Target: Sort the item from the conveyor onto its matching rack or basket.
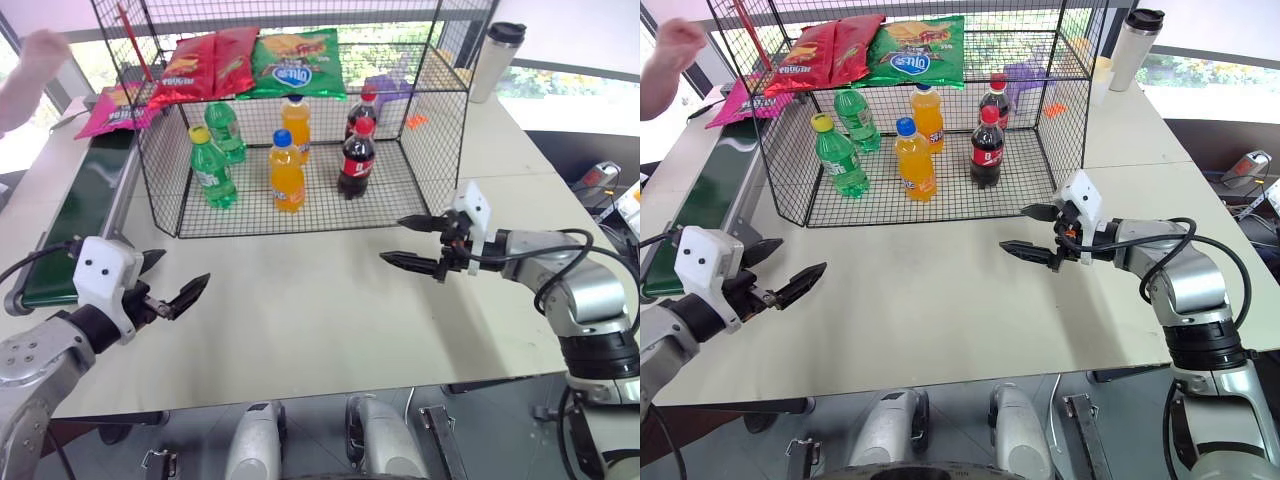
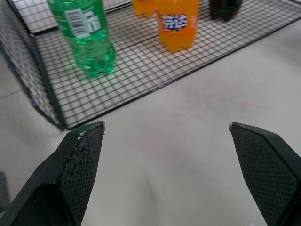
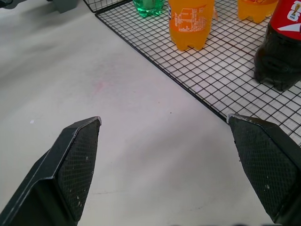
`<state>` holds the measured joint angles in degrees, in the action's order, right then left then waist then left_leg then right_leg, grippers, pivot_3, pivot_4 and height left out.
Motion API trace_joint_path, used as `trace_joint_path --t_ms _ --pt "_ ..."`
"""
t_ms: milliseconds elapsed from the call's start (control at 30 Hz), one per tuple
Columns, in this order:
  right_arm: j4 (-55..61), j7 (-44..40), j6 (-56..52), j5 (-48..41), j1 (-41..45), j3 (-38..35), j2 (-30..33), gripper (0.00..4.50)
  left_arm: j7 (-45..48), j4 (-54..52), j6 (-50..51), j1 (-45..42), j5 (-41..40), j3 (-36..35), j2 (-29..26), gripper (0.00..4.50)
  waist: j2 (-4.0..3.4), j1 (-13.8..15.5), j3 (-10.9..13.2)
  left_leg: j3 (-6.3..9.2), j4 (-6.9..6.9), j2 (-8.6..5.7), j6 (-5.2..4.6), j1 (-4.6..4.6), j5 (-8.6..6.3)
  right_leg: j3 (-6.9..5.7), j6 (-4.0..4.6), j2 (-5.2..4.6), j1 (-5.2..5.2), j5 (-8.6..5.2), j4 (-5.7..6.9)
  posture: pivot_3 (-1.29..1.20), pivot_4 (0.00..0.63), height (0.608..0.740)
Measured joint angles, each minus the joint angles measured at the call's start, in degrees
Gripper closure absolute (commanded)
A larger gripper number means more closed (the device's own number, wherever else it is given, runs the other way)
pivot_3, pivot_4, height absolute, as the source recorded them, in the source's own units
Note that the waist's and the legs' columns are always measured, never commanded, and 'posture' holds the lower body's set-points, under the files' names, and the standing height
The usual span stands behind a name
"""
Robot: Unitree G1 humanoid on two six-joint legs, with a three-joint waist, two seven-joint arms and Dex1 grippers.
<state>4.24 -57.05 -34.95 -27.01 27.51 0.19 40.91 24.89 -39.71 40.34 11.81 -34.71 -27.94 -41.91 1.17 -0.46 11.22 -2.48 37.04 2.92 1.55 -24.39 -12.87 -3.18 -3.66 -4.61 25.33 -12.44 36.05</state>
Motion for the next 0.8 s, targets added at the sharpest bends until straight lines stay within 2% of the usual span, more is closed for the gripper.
trace_joint_path --t_ms 67,200,367,600,800 --pt "-0.35 0.04 -0.15 -0.20 0.82 0.15 -1.12 0.02 -1.66 1.76 -2.92 -0.18 5.93 -1.34 -2.08 0.06 0.00 -0.02 0.00 0.00 -0.01 0.01 0.00 0.00 0.00 -0.01 0.01 0.03 0.01 0.00 0.01 0.00 0.150 0.740" --pt "-0.54 1.52 -4.78 -5.55 7.10 -1.52 -6.22 0.02 -4.26 8.02 -13.58 4.02 25.43 -5.88 -12.14 0.06 -0.07 -0.58 0.01 -0.11 -0.15 0.04 0.00 0.02 0.00 0.01 0.05 0.01 0.15 0.03 0.03 0.00 0.150 0.740" --pt "1.79 3.93 -9.90 -12.15 13.52 -2.97 -12.10 0.02 -7.07 16.43 -25.53 7.52 45.19 -7.54 -18.34 0.06 -0.07 0.15 0.00 -0.14 -0.28 0.04 0.02 -0.07 -0.02 -0.03 0.05 -0.08 0.22 0.02 -0.11 0.00 0.150 0.740" --pt "2.33 5.17 -11.36 -13.37 13.81 -1.77 -13.97 0.02 -8.83 24.44 -33.47 5.41 57.96 -2.32 -20.51 0.06 -0.09 -0.08 0.01 -0.24 -0.30 0.04 0.06 -0.09 -0.04 -0.02 0.04 -0.20 0.24 0.04 -0.14 0.00 0.150 0.740" --pt "2.40 5.08 -11.33 -12.90 13.71 -0.91 -12.61 0.02 -9.17 28.54 -34.63 1.16 62.92 3.44 -18.86 0.06 -0.09 -0.22 0.01 -0.29 -0.44 0.04 0.04 -0.08 -0.03 -0.01 0.02 -0.18 0.32 0.05 -0.10 0.00 0.150 0.740"
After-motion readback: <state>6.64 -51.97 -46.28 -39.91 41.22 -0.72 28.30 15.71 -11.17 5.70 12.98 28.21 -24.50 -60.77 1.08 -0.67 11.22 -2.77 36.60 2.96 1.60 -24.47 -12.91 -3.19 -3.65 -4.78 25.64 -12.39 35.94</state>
